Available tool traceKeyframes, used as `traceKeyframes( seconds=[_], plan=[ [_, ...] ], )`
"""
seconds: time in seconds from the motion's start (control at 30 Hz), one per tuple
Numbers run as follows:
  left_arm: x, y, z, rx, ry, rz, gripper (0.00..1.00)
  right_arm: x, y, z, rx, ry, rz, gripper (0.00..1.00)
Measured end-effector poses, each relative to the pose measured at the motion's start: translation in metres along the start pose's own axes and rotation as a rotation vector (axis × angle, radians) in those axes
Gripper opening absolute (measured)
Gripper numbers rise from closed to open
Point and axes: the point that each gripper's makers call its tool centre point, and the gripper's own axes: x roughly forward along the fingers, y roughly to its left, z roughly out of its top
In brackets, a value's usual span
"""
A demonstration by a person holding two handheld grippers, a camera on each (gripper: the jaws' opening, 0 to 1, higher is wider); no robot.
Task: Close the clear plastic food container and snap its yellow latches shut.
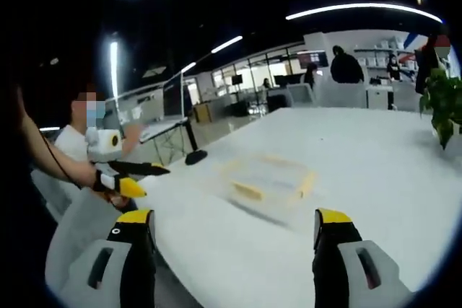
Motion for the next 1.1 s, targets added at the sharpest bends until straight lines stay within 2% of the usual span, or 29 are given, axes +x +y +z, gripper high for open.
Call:
traceKeyframes(
  seconds=[0.47,0.6,1.1],
  plan=[
    [0.0021,-0.0025,-0.0030,0.031,0.000,0.009,0.87,0.0001,0.0013,-0.0053,-0.018,0.004,-0.010,0.92],
    [0.0026,-0.0059,-0.0046,0.062,0.006,0.000,0.86,0.0005,0.0023,-0.0061,-0.023,0.007,-0.009,0.91],
    [0.0018,-0.0056,-0.0047,0.076,0.003,0.003,0.85,0.0001,0.0002,-0.0082,-0.008,0.009,-0.021,0.91]
  ],
)
